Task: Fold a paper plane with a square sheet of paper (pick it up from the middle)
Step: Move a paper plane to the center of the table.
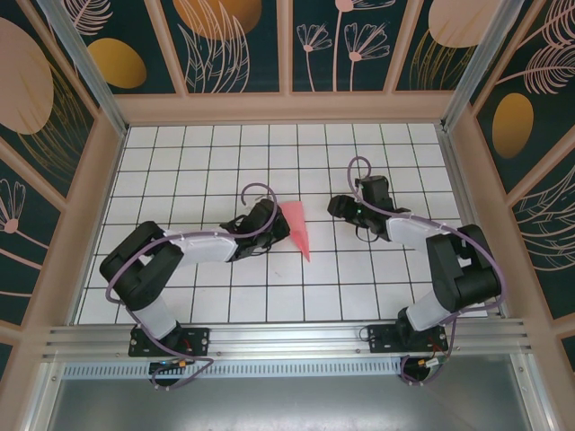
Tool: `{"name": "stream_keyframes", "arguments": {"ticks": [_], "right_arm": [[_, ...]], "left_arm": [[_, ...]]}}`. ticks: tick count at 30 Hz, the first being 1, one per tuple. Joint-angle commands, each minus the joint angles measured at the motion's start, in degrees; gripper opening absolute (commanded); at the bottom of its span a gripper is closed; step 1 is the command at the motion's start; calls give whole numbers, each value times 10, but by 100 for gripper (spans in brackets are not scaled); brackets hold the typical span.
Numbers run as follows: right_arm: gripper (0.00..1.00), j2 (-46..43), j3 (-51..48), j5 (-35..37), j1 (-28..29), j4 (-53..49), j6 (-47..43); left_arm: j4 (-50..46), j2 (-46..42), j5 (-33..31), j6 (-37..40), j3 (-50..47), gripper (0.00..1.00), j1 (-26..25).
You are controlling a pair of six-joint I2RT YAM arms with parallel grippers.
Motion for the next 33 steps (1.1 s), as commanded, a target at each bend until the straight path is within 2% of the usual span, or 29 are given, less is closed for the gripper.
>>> {"name": "stream_keyframes", "arguments": {"ticks": [1, 11, 19, 26, 31, 33], "right_arm": [[63, -35, -8, -14, 6, 30, 15], [63, -39, 28, -9, 25, -17, 33], [63, -57, 54, 33, 69, -80, 44], [61, -56, 61, 42, 104, -105, 48], [47, -43, 65, 49, 143, -116, 42], [45, -33, 69, 54, 158, -121, 37]], "left_arm": [[79, -29, 9, 26, -17, 0, 2], [202, -65, 73, 63, -79, 0, 20], [349, 33, 188, 34, -94, 0, 53], [320, 93, 197, 28, -85, 0, 65], [283, 89, 194, 42, -84, 0, 70], [276, 88, 190, 46, -84, 0, 70]]}}
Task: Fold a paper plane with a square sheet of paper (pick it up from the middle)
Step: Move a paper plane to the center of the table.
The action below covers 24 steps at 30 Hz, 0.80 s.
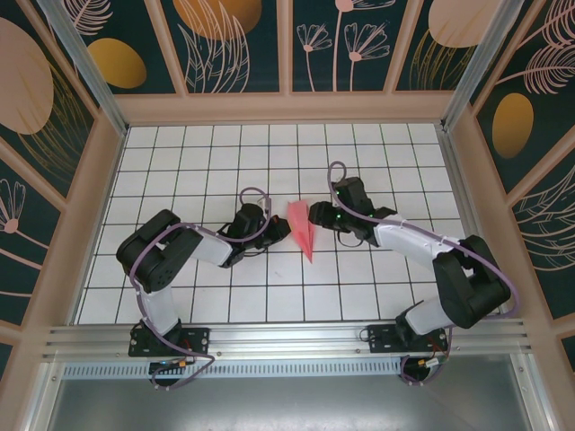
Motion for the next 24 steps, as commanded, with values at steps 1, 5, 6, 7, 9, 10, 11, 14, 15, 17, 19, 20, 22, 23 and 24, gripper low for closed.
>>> {"name": "stream_keyframes", "arguments": {"ticks": [1, 5, 6, 7, 9, 10, 11, 14, 15, 17, 19, 20, 22, 23, 24], "right_arm": [[44, 16, 23, 14, 25, -22, -8], [35, 29, 31, 19, 42, -36, -13], [33, 35, 35, 14, 43, -43, -15], [33, 40, 38, 14, 44, -47, -17], [33, 51, 43, 21, 45, -52, -25], [33, 56, 45, 22, 45, -52, -27], [34, 63, 49, 22, 45, -53, -28], [36, 84, 62, 15, 46, -51, -32], [36, 90, 64, 14, 47, -51, -32], [37, 101, 65, 7, 49, -51, -32], [39, 104, 59, 9, 51, -49, -30], [40, 104, 56, 7, 52, -46, -30], [43, 103, 53, 5, 53, -44, -31], [43, 102, 53, 5, 54, -44, -31], [44, 102, 52, 5, 54, -45, -32]], "left_arm": [[-17, -3, 4, 15, 6, 0, 3], [-13, -4, 12, 13, 6, 0, 3], [-6, -4, 14, 9, 3, 0, 3], [3, -5, 17, 5, 0, 0, 3], [10, -6, 16, 4, -4, 0, 3], [8, -6, 14, 5, -5, 0, 3], [3, -7, 12, 7, -5, 0, 3], [-6, -6, 8, 5, -6, 0, 3], [-5, -6, 8, 3, -8, 0, 3], [-5, -4, 8, 2, -8, 0, 3], [-8, -4, 8, 2, -7, 0, 3], [-8, -3, 8, 1, -6, 0, 3], [-8, -2, 8, 1, -6, 0, 3], [-8, -1, 8, 0, -5, 0, 3], [-8, -1, 9, 0, -6, 0, 3]]}}
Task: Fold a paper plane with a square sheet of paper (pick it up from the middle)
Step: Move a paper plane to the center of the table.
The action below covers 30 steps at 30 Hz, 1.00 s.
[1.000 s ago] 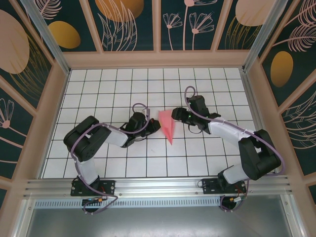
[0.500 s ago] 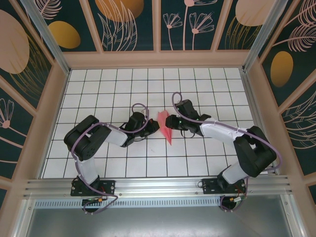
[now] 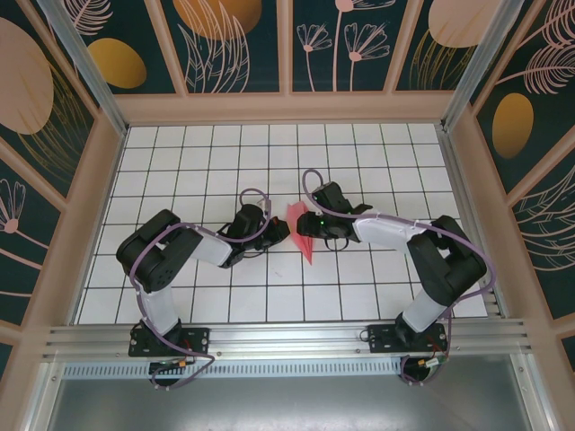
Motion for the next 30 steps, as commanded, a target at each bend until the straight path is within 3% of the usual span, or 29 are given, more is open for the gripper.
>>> {"name": "stream_keyframes", "arguments": {"ticks": [1, 11, 19, 30], "right_arm": [[45, 0, 0, -7, 6, -4, -12], [60, -18, -25, -16, 19, -5, -9], [51, -26, -37, -12, 26, -4, 12], [51, 6, -13, 37, 49, -19, 22]], "left_arm": [[1, 0, 3, 0, -2, 0, 2], [-2, 5, 3, -4, 0, 0, 2], [-2, 7, 3, -4, 2, 0, 3], [0, 5, 4, -7, -2, 0, 3]]}}
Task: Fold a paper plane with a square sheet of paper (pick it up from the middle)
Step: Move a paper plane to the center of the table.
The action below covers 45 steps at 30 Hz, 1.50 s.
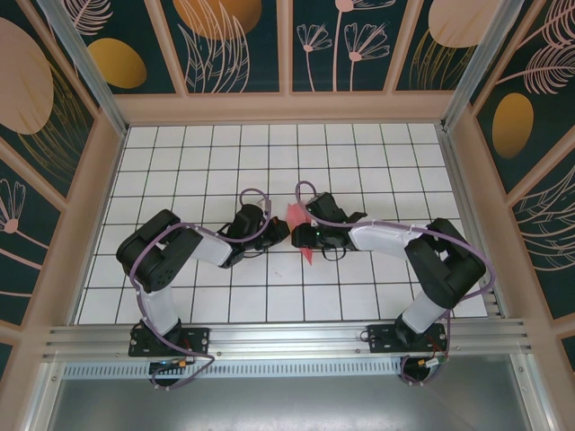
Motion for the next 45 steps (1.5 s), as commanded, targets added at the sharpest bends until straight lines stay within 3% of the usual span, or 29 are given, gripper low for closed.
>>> {"name": "stream_keyframes", "arguments": {"ticks": [1, 9, 12, 32, 36, 45], "right_arm": [[51, 13, 17, 37, 8, -17, 17], [34, 28, 22, 69, 15, -10, 54], [31, 29, 23, 91, 22, -10, 59], [27, 109, 77, 253, 108, -69, 56], [23, 121, 73, 255, 110, -65, 61], [9, 79, 99, 251, 103, -63, 50]], "left_arm": [[1, 4, 4, -6, -2, 0, 2], [-16, -4, -9, -1, -6, 0, 3], [-34, -11, -21, 7, -11, 5, 2], [-72, -23, -41, 24, -18, 16, 3], [-91, -49, -62, 22, -22, 25, 5], [-166, -178, -144, 24, -64, 64, 43]]}}
